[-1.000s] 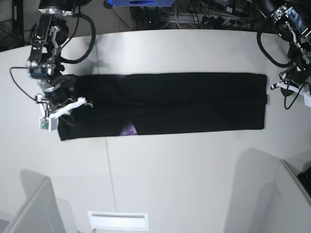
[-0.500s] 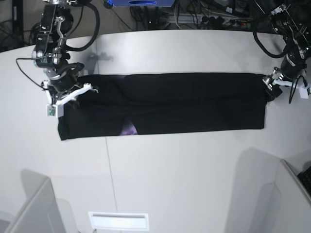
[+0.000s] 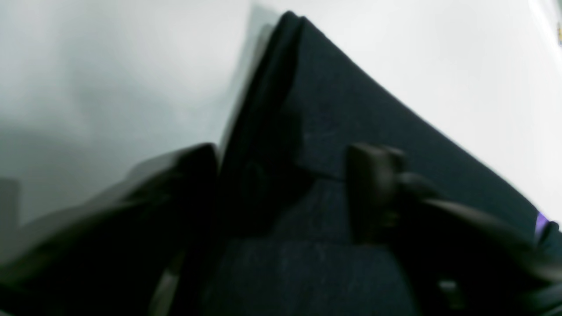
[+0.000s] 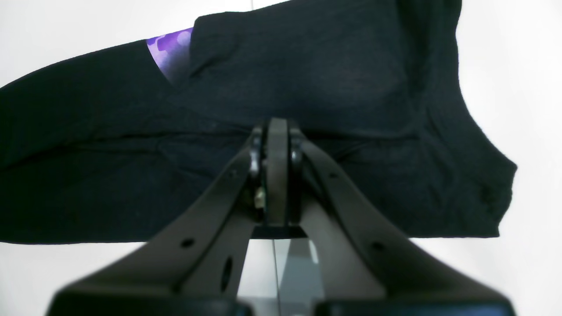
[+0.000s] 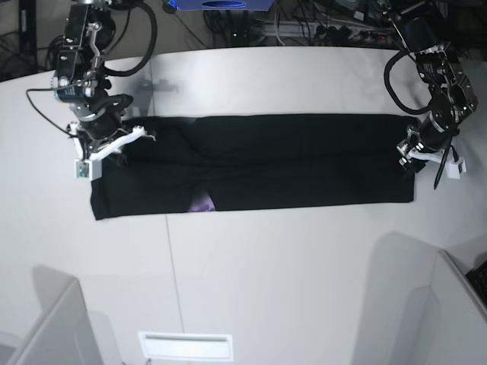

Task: Fold the T-shirt properly
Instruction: 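Move both grippers to the ends of the folded strip and grasp, then lift the strip end with the left gripper and fold toward the right gripper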

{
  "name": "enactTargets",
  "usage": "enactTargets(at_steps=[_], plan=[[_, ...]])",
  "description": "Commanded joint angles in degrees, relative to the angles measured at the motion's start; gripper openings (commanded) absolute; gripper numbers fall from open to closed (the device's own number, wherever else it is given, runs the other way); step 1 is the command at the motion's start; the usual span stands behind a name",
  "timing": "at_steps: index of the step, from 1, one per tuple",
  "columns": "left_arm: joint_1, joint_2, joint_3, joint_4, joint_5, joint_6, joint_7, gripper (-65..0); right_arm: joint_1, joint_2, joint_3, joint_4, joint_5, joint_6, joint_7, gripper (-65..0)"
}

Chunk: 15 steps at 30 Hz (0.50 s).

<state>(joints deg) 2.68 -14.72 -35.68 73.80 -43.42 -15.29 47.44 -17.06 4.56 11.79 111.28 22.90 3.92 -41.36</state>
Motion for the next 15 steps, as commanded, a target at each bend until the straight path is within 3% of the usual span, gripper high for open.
enactTargets(at_steps=[1, 6, 10, 15], plan=[[-0.08, -0.53, 0.03, 0.0, 0.47, 0.3, 1.66, -30.8, 0.31, 0.32, 0.47, 1.02, 0.36, 0.16, 1.32, -65.0], [0.09, -0.62, 0.03, -0.53, 1.09, 0.3, 1.66, -64.7, 0.31, 0.23, 0.74, 1.02, 0.45, 0.16, 1.32, -65.0], [-0.44, -1.06, -0.32, -0.26, 6.72, 0.3, 1.66, -65.0, 0.4, 0.15, 0.74, 1.02, 0.45, 0.16, 1.32, -65.0], [-1.58, -3.17, -0.58, -0.26, 8.56, 0.21, 1.57, -65.0, 0.4, 0.06, 0.74, 1.02, 0.45, 0.16, 1.32, -65.0]])
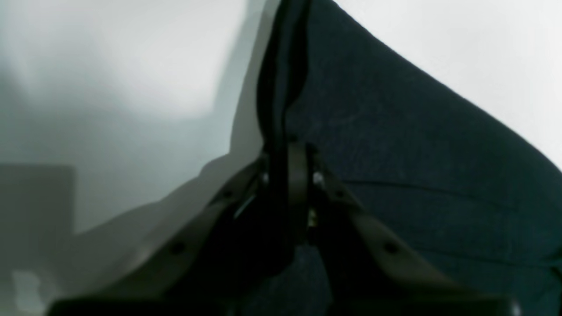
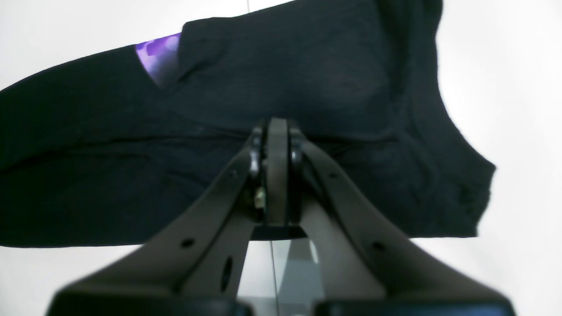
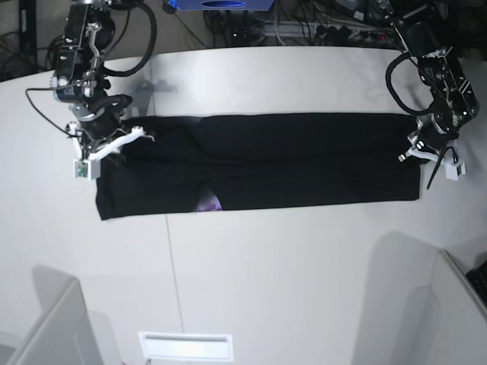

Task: Fold the T-shirt properly
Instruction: 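Lift the strip end with the left gripper and fold toward the right gripper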

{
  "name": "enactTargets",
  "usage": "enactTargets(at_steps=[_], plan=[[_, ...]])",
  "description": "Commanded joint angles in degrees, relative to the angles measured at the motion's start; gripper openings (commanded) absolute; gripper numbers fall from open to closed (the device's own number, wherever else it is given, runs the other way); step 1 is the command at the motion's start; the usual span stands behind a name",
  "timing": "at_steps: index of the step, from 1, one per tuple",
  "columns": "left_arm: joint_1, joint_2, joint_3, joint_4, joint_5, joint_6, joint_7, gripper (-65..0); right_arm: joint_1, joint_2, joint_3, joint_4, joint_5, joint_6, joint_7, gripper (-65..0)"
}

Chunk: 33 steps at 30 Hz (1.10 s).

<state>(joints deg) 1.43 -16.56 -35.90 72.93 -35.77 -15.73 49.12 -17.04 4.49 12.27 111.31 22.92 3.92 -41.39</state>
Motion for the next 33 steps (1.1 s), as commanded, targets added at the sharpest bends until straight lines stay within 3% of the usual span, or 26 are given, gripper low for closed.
enactTargets(at_steps=[1, 6, 15, 24, 30, 33], plan=[[-0.33, -1.86, -0.72, 0.79, 0.91, 0.65, -0.11, -65.0, 0.29, 0.12, 0.25, 1.0, 0.42, 0.16, 1.34, -65.0], [0.11, -2.83, -3.7, 4.83, 1.18, 0.65, -0.11, -65.0, 0.29, 0.12, 0.25, 0.91, 0.42, 0.16, 1.34, -65.0], [5.91, -2.21, -3.26, 16.88, 1.26, 0.65, 0.06, -65.0, 0.03, -0.23, 0.25, 0.91, 0.42, 0.16, 1.34, -65.0], [9.6, 2.27, 2.45, 27.78, 1.26, 0.82, 0.41, -65.0, 0.03, -1.11, 0.34, 0.3, 0.42, 0.16, 1.34, -65.0], [9.6, 2.8, 8.52, 28.13, 1.26, 1.0, 0.41, -65.0, -0.06, -1.11, 0.34, -0.67, 0.42, 0.16, 1.34, -65.0], [9.6, 4.12, 11.06, 28.13, 1.26, 3.9, 0.41, -65.0, -0.06, -1.11, 0.34, -0.67, 0.42, 0.16, 1.34, -65.0]])
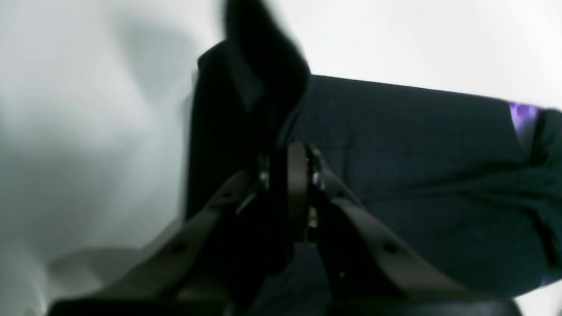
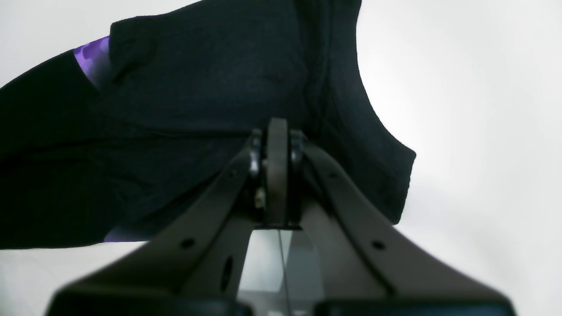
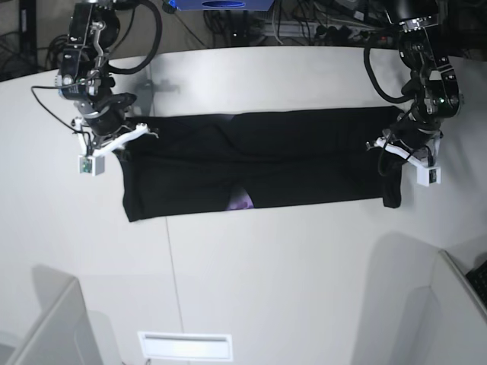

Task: Fold the T-shirt properly
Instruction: 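Lift the strip end with the left gripper and fold toward the right gripper, then carry the left gripper's strip end inward and lay it onto the strip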

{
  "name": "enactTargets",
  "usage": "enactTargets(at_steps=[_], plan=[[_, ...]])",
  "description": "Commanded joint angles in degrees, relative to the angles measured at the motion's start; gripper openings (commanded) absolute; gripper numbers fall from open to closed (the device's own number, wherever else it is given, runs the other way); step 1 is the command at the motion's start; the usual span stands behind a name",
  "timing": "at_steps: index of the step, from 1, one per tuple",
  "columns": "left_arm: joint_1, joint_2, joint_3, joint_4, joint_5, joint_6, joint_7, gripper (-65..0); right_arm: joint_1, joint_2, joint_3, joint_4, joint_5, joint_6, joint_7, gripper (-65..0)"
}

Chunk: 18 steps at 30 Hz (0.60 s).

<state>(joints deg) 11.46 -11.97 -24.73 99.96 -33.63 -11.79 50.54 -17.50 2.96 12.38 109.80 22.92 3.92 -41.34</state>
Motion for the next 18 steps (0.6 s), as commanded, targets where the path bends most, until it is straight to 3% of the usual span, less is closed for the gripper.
enactTargets(at_steps=[1, 13, 16, 18], plan=[[-0.52, -0.12, 1.04, 1.09, -0.88, 0.32, -1.01, -65.0, 0.4, 0.42, 0.23, 0.84, 0.42, 0.16, 1.3, -65.0], [-2.63, 4.19, 11.24, 0.65, -0.88, 0.93, -1.01, -65.0, 0.4, 0.34, 0.23, 0.84, 0.42, 0.16, 1.3, -65.0], [-3.07, 4.19, 14.75, 0.65, -1.05, 4.45, -1.09, -65.0, 0.4, 0.34, 0.23, 0.84, 0.42, 0.16, 1.3, -65.0], [-4.21, 4.19, 17.04, 0.65, -1.23, 5.07, -1.09, -65.0, 0.4, 0.34, 0.23, 0.84, 0.42, 0.16, 1.3, -65.0]])
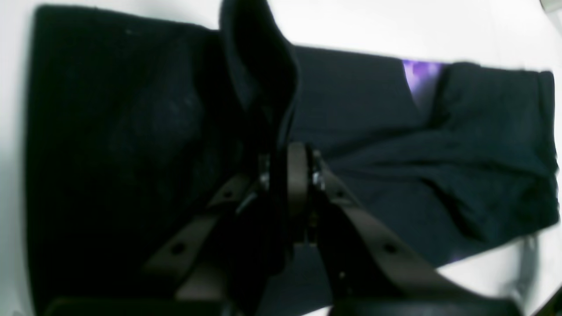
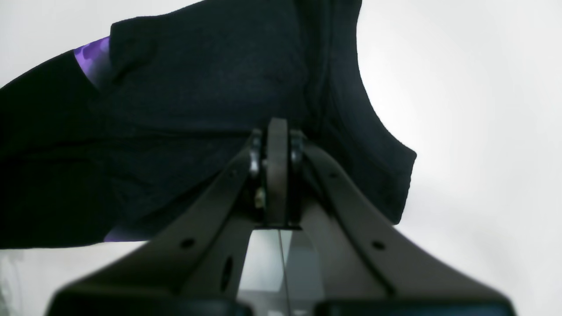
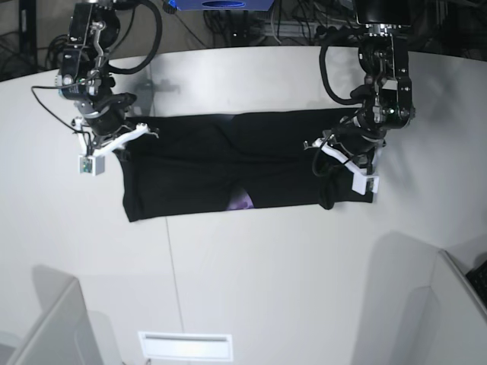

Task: Fold the T-shirt properly
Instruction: 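Carry the left gripper's strip end inward and lay it onto the strip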

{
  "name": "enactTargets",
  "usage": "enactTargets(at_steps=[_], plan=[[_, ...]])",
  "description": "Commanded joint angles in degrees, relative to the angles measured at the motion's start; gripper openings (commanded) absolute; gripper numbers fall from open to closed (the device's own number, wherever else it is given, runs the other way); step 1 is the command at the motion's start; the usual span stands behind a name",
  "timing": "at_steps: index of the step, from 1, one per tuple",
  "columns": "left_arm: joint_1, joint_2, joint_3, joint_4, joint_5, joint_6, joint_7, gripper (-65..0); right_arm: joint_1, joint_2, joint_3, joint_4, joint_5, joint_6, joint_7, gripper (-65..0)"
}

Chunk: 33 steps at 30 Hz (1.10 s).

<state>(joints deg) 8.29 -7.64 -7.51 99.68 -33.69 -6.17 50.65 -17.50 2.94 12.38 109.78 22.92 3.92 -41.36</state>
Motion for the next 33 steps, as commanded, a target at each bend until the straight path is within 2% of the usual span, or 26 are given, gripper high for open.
enactTargets(at_steps=[1, 9, 15, 21, 26, 30, 33], plan=[[-1.48, -0.05, 0.69, 0.94, -1.16, -0.55, -1.2, -65.0, 0.4, 0.36, 0.23, 0.86, 0.42, 0.16, 1.32, -65.0], [-2.89, 3.55, 3.07, -0.03, -0.81, -0.46, -1.11, -65.0, 0.4, 0.36, 0.23, 0.86, 0.42, 0.16, 1.32, -65.0], [-3.42, 4.25, 6.5, -3.55, -0.81, -0.46, -1.38, -65.0, 0.4, 0.36, 0.23, 0.86, 0.42, 0.16, 1.32, -65.0], [-4.65, 6.54, 6.67, -3.81, -0.81, -0.46, -1.2, -65.0, 0.4, 0.44, 0.23, 0.86, 0.42, 0.16, 1.32, -65.0], [-5.53, 6.72, 6.58, -4.16, -0.99, -0.46, -1.11, -65.0, 0.4, 0.44, 0.23, 0.77, 0.42, 0.16, 1.32, -65.0], [-5.79, 6.8, 6.58, -3.81, -1.34, 3.67, -1.11, -65.0, 0.4, 0.44, 0.23, 0.77, 0.42, 0.16, 1.32, -65.0], [-6.14, 6.8, 6.67, -3.81, -1.34, 3.76, -1.11, -65.0, 0.4, 0.44, 0.23, 0.77, 0.42, 0.16, 1.32, -65.0]])
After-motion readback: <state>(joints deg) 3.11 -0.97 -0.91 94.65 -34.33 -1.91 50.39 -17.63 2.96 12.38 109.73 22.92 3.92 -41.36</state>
